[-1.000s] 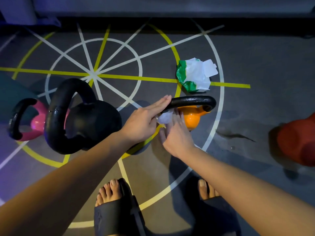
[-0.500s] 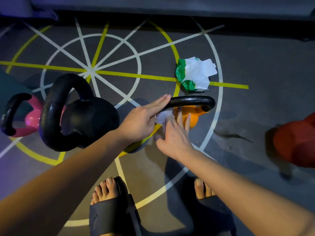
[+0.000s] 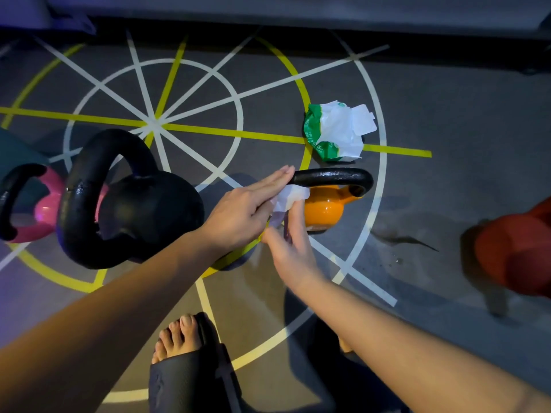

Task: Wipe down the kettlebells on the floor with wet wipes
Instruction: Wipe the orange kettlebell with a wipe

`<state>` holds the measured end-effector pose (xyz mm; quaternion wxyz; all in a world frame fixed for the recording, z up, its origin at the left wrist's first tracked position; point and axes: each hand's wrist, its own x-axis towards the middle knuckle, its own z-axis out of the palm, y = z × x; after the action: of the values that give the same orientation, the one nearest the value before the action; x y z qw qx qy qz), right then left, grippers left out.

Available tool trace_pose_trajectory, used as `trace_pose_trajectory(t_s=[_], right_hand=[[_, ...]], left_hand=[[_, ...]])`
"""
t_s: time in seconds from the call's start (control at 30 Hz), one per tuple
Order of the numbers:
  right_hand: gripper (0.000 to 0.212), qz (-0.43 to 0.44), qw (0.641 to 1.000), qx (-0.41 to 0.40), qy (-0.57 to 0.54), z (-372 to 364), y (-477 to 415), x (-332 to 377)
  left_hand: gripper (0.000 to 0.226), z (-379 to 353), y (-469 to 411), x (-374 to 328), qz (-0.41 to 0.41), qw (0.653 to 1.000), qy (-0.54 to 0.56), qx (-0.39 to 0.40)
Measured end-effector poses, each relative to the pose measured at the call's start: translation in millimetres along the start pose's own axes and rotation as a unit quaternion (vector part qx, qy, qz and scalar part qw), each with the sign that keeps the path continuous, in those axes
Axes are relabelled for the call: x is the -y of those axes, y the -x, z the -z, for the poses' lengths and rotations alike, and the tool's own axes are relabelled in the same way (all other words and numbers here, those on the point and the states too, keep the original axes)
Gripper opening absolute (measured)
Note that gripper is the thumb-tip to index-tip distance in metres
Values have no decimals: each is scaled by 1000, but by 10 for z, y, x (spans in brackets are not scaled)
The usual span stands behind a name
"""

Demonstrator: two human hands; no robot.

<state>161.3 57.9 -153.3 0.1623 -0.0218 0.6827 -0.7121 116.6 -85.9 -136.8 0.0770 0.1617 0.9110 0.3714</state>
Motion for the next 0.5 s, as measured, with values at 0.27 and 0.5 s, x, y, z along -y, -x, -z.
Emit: trace_pose_trajectory(t_s=[0.27,0.5], right_hand=[[55,58,867,53,492,405,-267,-145],[78,143,588,58,794,558,-235,-337]], left_hand=[[72,2,-7,-1,-4,1000,-14,-18],[78,3,37,-43,7,999,-34,-15]])
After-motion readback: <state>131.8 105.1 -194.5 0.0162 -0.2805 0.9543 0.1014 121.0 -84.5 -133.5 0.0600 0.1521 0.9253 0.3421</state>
